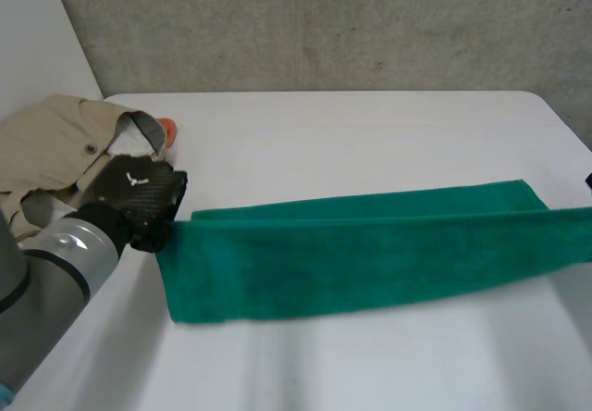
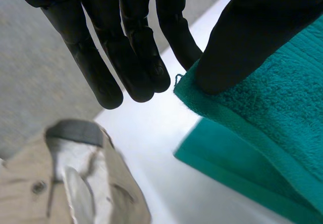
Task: Fold the laundry.
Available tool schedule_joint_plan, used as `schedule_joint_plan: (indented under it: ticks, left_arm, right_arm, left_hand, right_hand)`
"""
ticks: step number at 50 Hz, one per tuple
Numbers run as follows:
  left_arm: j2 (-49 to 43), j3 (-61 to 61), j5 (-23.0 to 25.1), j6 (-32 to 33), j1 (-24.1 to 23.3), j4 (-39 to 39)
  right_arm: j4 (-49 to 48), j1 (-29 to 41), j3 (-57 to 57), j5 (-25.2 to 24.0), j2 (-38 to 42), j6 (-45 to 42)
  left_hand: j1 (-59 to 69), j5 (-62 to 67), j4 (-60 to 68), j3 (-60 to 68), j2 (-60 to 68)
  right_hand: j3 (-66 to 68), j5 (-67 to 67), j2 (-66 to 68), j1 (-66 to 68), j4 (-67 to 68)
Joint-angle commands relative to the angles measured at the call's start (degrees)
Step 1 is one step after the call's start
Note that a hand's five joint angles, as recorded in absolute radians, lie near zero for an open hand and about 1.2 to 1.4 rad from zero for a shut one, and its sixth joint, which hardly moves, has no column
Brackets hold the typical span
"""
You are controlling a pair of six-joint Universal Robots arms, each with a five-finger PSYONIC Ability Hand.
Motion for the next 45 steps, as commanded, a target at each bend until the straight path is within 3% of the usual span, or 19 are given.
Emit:
schedule_joint_plan:
  ticks: [1,11,19,26,27,28,30,33,37,42,45]
  left_arm:
    - [-5.9,0.8,0.0,0.1,0.3,0.7]
    - [-16.5,7.5,-1.5,0.1,-0.3,2.9]
    - [-25.3,15.0,-8.7,0.2,-0.7,6.8]
    - [-29.7,19.3,-9.1,0.5,-1.9,7.1]
    - [-30.4,20.1,-9.1,0.4,-2.4,7.1]
    - [-30.5,20.3,-8.9,0.3,-2.6,7.1]
    - [-30.5,20.7,-8.8,0.4,-3.8,7.4]
    - [-30.1,21.5,-8.6,0.3,-5.0,10.7]
    - [-27.7,20.3,-9.0,0.3,-5.7,16.3]
    - [-23.4,16.8,-8.9,-0.3,-5.1,19.8]
    - [-21.8,14.5,-8.8,-0.3,-5.2,20.1]
  right_arm:
    - [-1.9,1.3,-3.1,1.1,7.3,0.7]
    - [-13.6,9.7,-11.5,5.3,19.9,2.3]
    - [-21.0,13.2,-17.3,8.3,28.2,2.2]
    - [-23.7,13.9,-21.4,8.9,33.1,2.3]
    - [-24.2,14.1,-22.4,9.9,34.1,2.7]
    - [-24.6,14.4,-22.8,10.6,34.3,3.2]
    - [-25.9,14.7,-23.7,12.5,34.2,5.0]
    - [-29.3,14.8,-24.1,16.0,32.4,11.5]
    - [-31.1,14.4,-21.3,15.8,26.6,18.7]
    - [-30.9,10.7,-11.5,5.5,17.5,20.9]
    - [-30.4,7.6,-7.7,2.1,14.7,20.6]
  left_hand:
    - [14.3,13.6,11.1,10.4,10.7]
    - [14.3,13.6,11.1,10.4,10.7]
    - [14.3,13.6,11.1,10.4,10.7]
    - [14.3,13.6,11.1,10.4,10.7]
    - [11.9,11.2,8.6,7.9,8.3]
    - [-9.8,-10.5,-13.1,-13.8,-13.4]
    - [-51.7,-52.4,-55.0,-55.7,-55.3]
    - [-55.7,-56.4,-58.9,-59.6,-59.3]
    - [-55.7,-56.4,-58.9,-59.6,-59.3]
    - [-55.7,-56.4,-58.9,-59.6,-59.3]
    - [-55.7,-56.4,-58.9,-59.6,-59.3]
  right_hand:
    - [12.2,13.5,12.5,21.8,11.6]
    - [12.2,13.5,12.5,21.8,11.6]
    - [12.2,13.5,12.5,21.8,11.6]
    - [11.8,13.1,12.0,21.3,11.2]
    - [-40.0,-38.7,-39.8,-30.5,-40.6]
    - [-57.8,-56.5,-57.5,-48.2,-58.4]
    - [-57.8,-56.5,-57.5,-48.2,-58.4]
    - [-57.8,-56.5,-57.5,-48.2,-58.4]
    - [-57.8,-56.5,-57.5,-48.2,-58.4]
    - [-57.8,-56.5,-57.5,-48.2,-58.4]
    - [-57.8,-56.5,-57.5,-48.2,-58.4]
